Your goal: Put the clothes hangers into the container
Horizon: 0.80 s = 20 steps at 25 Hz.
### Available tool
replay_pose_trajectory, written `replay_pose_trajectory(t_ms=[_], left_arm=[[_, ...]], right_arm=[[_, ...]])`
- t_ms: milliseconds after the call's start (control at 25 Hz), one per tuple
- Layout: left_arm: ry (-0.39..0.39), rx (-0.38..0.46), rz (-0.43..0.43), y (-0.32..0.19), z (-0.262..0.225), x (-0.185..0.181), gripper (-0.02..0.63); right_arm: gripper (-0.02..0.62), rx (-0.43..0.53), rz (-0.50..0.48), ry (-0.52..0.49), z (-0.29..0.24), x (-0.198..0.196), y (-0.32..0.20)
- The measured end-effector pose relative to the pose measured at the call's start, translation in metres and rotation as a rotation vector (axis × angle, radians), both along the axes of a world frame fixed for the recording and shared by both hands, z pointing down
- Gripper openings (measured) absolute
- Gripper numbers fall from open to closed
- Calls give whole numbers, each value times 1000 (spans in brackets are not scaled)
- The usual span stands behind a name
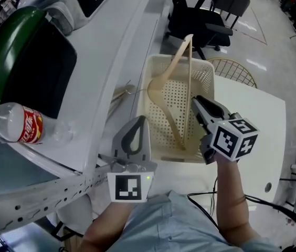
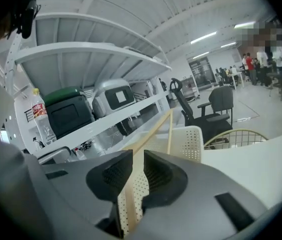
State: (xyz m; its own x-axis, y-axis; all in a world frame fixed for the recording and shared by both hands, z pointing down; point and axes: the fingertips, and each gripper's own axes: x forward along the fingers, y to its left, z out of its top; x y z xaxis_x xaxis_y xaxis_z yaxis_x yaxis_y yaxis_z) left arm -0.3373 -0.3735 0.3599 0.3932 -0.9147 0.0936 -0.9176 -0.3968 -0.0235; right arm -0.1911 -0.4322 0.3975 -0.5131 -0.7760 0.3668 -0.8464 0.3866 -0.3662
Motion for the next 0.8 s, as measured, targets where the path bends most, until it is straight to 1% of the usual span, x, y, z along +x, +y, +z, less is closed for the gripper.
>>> replay_pose_trajectory(t_ms=[160,360,480,600,680,800], left_arm=[[6,17,2,4,-8,6,12],[12,60,7,10,-21,17,12],[-18,108,13,16,-28,22,12],[-3,107,25,23,-33,31,12],[2,112,33,27,-37,37,12],[-10,124,39,32,-42,44,12]], right_arm=[[72,28,46,-4,-11,22,14],[70,51,69,3,-17,39,40],[67,75,70,11,-21,42,58],[66,100,61,16,-20,38,78],[55,135,74,25,-22,38,88],[37,223,109,74,-32,39,99]])
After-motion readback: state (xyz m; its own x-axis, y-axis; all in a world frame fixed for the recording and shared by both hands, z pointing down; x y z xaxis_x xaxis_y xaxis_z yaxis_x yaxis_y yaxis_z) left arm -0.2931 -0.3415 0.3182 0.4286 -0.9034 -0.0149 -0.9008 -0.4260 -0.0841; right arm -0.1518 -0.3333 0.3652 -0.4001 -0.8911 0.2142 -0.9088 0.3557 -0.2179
